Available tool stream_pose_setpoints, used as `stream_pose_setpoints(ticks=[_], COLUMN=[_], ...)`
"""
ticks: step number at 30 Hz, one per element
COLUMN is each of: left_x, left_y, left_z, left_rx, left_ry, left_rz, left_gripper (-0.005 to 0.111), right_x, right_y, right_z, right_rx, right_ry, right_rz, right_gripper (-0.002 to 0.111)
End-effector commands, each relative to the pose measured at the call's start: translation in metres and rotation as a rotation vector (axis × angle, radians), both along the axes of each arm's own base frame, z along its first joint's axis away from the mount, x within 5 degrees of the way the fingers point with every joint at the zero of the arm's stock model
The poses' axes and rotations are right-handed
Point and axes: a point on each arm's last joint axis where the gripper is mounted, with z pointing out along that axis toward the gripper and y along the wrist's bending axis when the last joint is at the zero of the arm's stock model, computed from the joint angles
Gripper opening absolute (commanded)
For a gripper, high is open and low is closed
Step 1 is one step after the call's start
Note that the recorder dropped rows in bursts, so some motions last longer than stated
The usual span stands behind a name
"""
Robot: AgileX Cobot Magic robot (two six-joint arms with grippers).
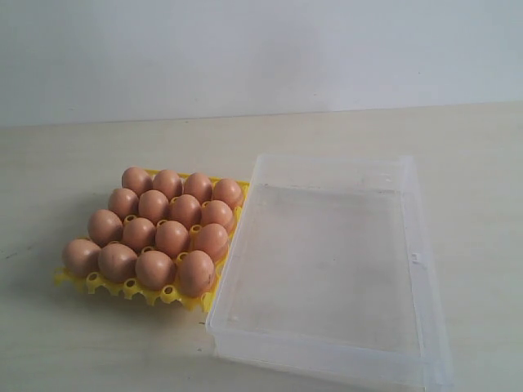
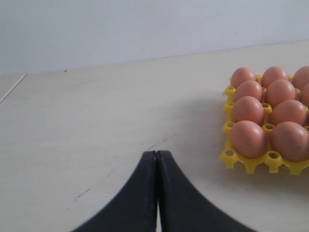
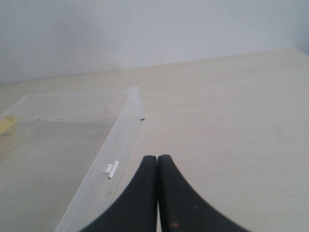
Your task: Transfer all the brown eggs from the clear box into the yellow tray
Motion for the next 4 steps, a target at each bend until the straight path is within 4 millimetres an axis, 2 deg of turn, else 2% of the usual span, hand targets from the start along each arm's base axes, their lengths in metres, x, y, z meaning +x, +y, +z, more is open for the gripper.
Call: stream_pose_setpoints(ticks=[1, 4], left_x=[-0.0001, -0.0001], left_y=[-0.0001, -0.0001], left_z=[0.0029, 0.0029], left_rx=[-0.007, -0.007], left_ry=[-0.023, -0.023], left_rz=[0.001, 0.001], left_gripper=[0.0, 0.0], right_x=[-0.0001, -0.0001], right_y=[-0.0005, -0.0005], right_z=[-0.0004, -0.0004], right_rx=[-0.013, -0.013], right_ry=[-0.011, -0.011], right_rz=[-0.004, -0.004], right_gripper=[0.0, 0.0])
